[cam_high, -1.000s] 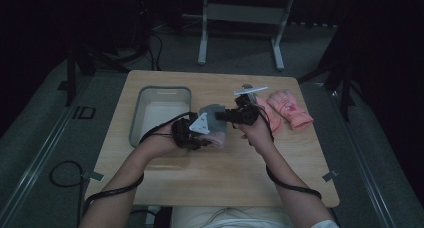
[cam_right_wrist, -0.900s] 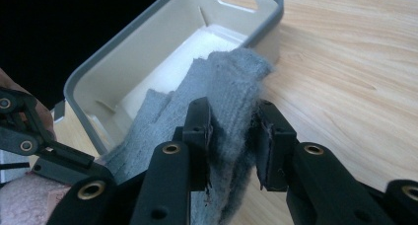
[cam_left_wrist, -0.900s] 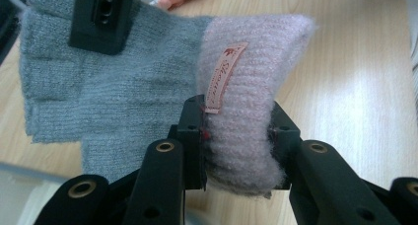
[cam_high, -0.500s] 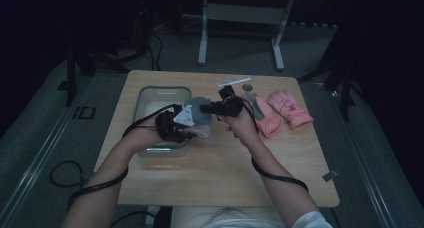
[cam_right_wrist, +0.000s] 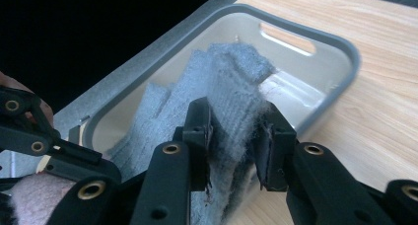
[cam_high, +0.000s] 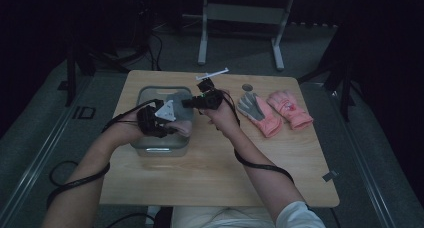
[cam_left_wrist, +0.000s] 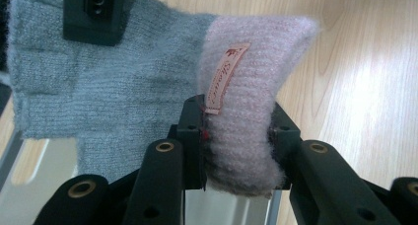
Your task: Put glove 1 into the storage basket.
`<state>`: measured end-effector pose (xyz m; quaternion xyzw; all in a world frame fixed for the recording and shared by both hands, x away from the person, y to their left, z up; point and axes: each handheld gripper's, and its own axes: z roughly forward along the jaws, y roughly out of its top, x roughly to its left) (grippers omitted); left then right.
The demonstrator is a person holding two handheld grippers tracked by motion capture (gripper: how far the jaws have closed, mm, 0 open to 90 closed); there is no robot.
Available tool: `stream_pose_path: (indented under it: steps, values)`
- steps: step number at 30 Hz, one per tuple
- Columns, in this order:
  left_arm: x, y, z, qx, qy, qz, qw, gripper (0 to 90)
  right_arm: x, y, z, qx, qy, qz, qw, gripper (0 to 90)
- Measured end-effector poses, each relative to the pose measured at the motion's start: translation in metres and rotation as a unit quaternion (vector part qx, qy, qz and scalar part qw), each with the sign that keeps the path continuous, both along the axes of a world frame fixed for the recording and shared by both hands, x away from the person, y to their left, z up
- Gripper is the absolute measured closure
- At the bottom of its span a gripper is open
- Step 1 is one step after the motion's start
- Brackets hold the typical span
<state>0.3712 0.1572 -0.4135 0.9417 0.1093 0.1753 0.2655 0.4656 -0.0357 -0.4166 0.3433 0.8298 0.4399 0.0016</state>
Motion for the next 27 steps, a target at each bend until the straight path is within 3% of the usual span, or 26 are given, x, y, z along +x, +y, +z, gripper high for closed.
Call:
stream_pose_path:
  steps: [4, 8, 9, 12, 16, 18, 19, 20, 22, 27]
  values:
    - [0.006, 0.015, -0.008, 0.018, 0.008, 0.007, 0.9998, 67.2, 0.003, 0.015, -0.004, -0.002, 0.009, 0.009, 0.9999, 70.5]
    - [0.010, 0.023, -0.012, 0.016, 0.011, 0.013, 0.9997, 67.3, 0.007, 0.023, -0.007, 0.002, 0.012, 0.008, 0.9999, 70.5]
    - [0.014, 0.026, -0.016, 0.022, 0.024, 0.019, 0.9993, 67.3, 0.009, 0.029, -0.011, 0.002, 0.013, 0.008, 0.9999, 70.5]
    - [0.016, 0.027, -0.021, 0.031, 0.028, 0.022, 0.9989, 67.3, 0.013, 0.037, -0.021, -0.013, 0.014, 0.015, 0.9997, 70.4]
    - [0.027, 0.034, -0.039, 0.042, 0.046, 0.019, 0.9979, 67.3, 0.020, 0.044, -0.037, -0.027, 0.027, 0.011, 0.9992, 70.4]
    - [0.027, 0.034, -0.039, 0.042, 0.046, 0.019, 0.9979, 67.3, 0.021, 0.046, -0.042, -0.031, 0.031, 0.008, 0.9990, 70.4]
    - [0.033, 0.033, -0.050, 0.049, 0.052, 0.019, 0.9972, 67.3, 0.024, 0.049, -0.048, -0.041, 0.033, 0.007, 0.9986, 70.4]
    - [0.033, 0.033, -0.050, 0.049, 0.052, 0.019, 0.9972, 67.3, 0.024, 0.049, -0.048, -0.041, 0.033, 0.007, 0.9986, 70.4]
    - [0.039, 0.030, -0.061, 0.057, 0.056, 0.014, 0.9967, 67.3, 0.030, 0.052, -0.057, -0.056, 0.040, 0.004, 0.9976, 70.4]
    - [0.046, 0.030, -0.070, 0.071, 0.072, 0.008, 0.9949, 67.3, 0.035, 0.055, -0.067, -0.075, 0.058, 0.006, 0.9955, 69.3]
